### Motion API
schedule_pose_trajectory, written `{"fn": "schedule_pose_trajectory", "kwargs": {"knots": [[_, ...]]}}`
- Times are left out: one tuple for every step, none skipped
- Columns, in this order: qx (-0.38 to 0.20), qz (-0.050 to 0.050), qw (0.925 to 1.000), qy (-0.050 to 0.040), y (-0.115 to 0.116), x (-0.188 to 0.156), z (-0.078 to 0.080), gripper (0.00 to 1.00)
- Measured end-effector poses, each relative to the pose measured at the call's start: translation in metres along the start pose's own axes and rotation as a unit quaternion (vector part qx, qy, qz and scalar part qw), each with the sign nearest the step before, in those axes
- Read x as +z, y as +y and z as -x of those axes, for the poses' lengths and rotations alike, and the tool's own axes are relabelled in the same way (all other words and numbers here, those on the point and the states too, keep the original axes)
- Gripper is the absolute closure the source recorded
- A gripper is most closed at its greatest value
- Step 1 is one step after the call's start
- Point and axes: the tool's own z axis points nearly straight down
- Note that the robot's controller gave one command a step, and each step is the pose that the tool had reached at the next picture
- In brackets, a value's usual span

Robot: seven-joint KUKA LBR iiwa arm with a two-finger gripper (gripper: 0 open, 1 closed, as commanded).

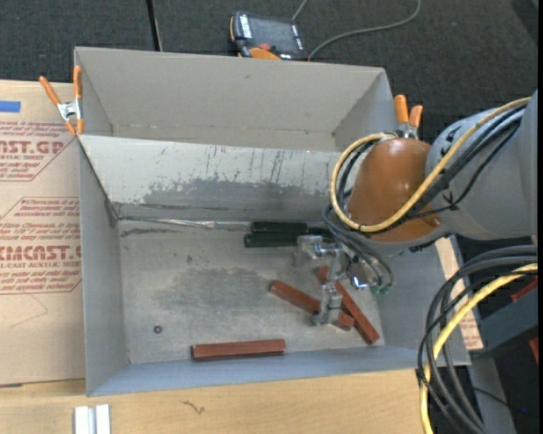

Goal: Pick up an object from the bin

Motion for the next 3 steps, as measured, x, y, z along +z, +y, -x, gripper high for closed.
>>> {"fn": "schedule_pose_trajectory", "kwargs": {"knots": [[0.043, 0.001, 0.9991, 0.0014, 0.022, 0.0, -0.043, 0.0], [0.043, 0.001, 0.9991, -0.0002, 0.021, 0.0, -0.042, 1.0], [-0.026, 0.0, 0.9997, 0.0006, -0.008, 0.0, -0.063, 1.0]]}}
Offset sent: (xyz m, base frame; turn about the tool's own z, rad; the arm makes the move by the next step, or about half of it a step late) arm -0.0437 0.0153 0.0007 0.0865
